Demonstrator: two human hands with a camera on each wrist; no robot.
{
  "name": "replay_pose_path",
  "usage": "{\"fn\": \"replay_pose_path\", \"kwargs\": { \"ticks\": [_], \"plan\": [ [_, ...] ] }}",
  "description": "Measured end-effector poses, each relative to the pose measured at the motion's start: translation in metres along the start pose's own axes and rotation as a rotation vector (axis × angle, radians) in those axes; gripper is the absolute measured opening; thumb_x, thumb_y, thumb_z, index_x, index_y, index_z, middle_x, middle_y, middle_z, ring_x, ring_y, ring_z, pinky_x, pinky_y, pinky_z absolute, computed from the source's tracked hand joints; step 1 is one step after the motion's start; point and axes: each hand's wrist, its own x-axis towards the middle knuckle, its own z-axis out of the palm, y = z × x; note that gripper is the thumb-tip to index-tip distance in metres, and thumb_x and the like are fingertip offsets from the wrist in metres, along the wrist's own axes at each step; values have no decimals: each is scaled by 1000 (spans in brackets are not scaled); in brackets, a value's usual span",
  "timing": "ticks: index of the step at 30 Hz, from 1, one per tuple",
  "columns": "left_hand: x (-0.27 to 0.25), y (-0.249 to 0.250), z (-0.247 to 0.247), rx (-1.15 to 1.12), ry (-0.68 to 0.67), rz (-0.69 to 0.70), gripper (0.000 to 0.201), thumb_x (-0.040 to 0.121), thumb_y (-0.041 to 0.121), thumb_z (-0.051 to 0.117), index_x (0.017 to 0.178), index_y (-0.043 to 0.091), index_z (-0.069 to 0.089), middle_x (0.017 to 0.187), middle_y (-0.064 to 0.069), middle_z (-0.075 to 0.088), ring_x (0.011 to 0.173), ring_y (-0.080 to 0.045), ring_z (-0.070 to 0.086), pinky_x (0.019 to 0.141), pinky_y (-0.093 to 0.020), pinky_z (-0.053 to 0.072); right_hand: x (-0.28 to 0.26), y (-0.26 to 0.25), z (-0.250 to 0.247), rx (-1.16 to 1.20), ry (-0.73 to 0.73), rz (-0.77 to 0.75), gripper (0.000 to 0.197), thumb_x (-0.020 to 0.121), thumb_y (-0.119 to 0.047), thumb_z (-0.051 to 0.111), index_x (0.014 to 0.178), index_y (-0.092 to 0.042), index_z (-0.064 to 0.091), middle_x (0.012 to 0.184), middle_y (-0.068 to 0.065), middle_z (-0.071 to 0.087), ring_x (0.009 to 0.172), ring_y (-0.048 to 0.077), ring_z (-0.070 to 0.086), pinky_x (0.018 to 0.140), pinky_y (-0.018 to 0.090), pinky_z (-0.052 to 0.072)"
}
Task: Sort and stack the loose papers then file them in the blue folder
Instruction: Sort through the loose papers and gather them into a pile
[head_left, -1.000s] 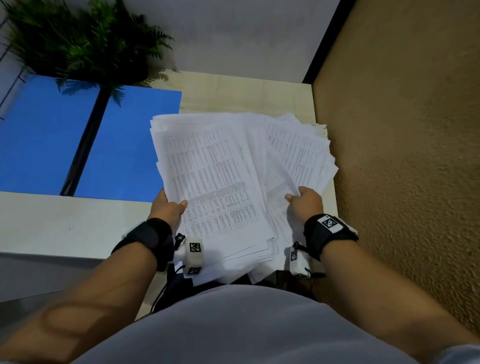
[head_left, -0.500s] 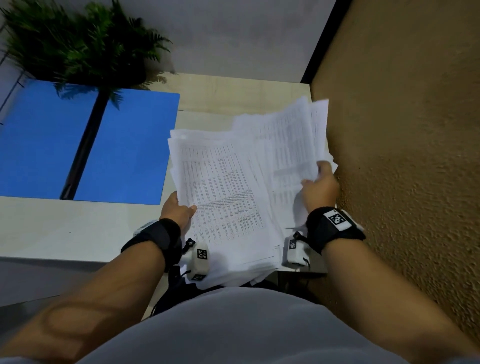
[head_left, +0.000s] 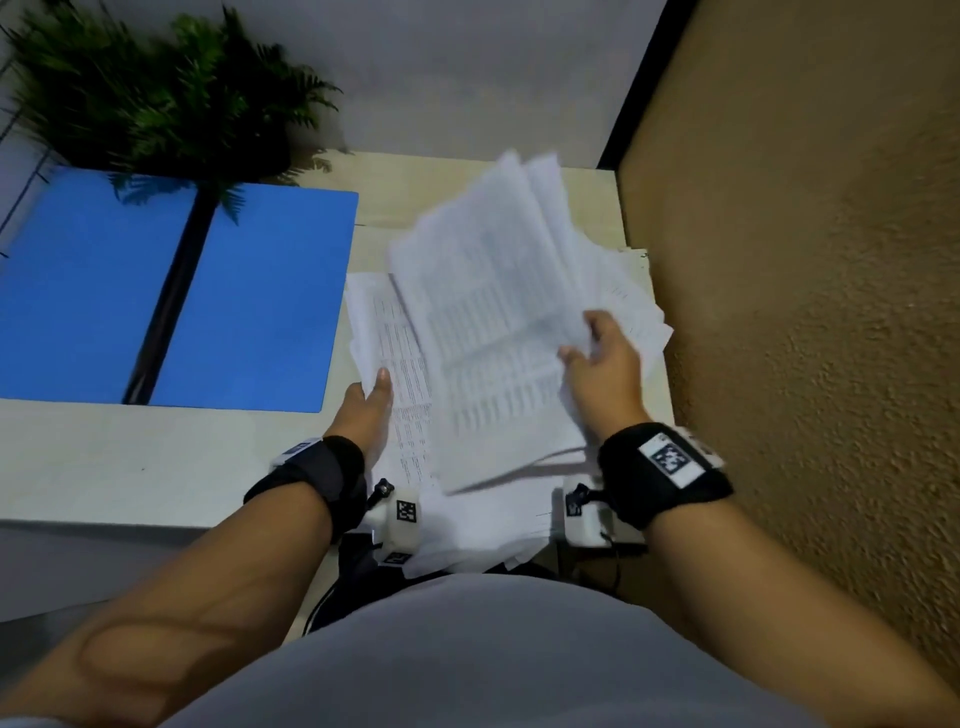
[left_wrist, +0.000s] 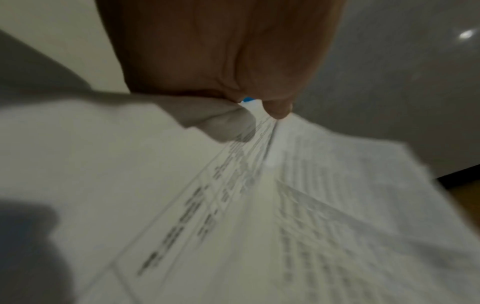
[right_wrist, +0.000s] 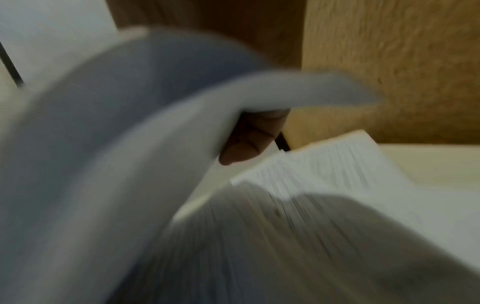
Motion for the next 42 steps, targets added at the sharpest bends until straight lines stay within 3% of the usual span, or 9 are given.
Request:
{"fn": "replay_pose_path", "kwargs": {
  "ticks": [7,14,22,24,29,32,35,38,42],
  "plan": [
    [-2,-9,1,48,-44,80,57,92,22,66,142,21,38,132,-1,56,124,-28,55,97,-39,47,-19,57,35,-381,-402,105,70,91,14,34,151,-22,35,151,4,41,133,17,44,109,26,33],
    [2,-14,-7,-70,35,68,47,98,-2,53,142,11,45,122,-7,58,107,-23,53,93,-31,41,31,72,15,-522,181,314,57,93,-28,62,143,-11,40,142,13,43,131,31,38,107,49,35],
    [5,-17,-11,-66,-33,87,45,100,4,52,143,13,45,122,-5,59,110,-22,55,95,-33,42,41,88,11,-599,-227,328,37,90,-14,68,68,-19,38,84,0,48,76,15,54,64,24,45],
    [6,-17,-13,-84,-50,85,46,99,3,52,143,15,45,125,-3,60,113,-22,55,100,-34,42,31,76,6,-476,-157,293,7,91,-4,61,88,-9,57,102,12,59,96,25,60,80,27,49],
    [17,-26,-19,-133,-49,67,54,89,14,62,140,21,49,128,-6,66,121,-32,59,108,-53,44,16,14,-35,-220,305,54,31,97,1,43,126,-6,52,100,9,57,90,24,62,63,28,36],
    [29,-35,-16,-151,-66,65,61,78,17,64,138,24,52,128,-6,67,121,-33,60,108,-56,42,18,-20,-59,91,407,-97,44,99,2,42,138,-20,46,111,-7,54,98,3,59,64,-5,42],
    [15,-25,-9,-89,-81,58,56,86,7,64,139,19,52,128,-4,64,121,-30,59,107,-45,43,19,-32,-69,168,462,-223,52,95,2,48,138,-28,44,123,-8,57,113,3,57,94,9,47],
    [9,-19,-4,32,-40,61,46,96,8,59,141,11,48,128,-6,62,118,-28,58,100,-35,44,17,-19,-55,210,399,-177,54,94,6,50,142,-19,42,125,-5,58,115,7,56,93,6,45],
    [7,-16,-1,-55,-77,68,65,91,52,56,144,17,43,138,1,58,120,-21,56,100,-34,41,3,31,-5,269,192,123,63,96,7,44,144,-33,41,138,2,51,127,20,52,111,40,42]
  ]
}}
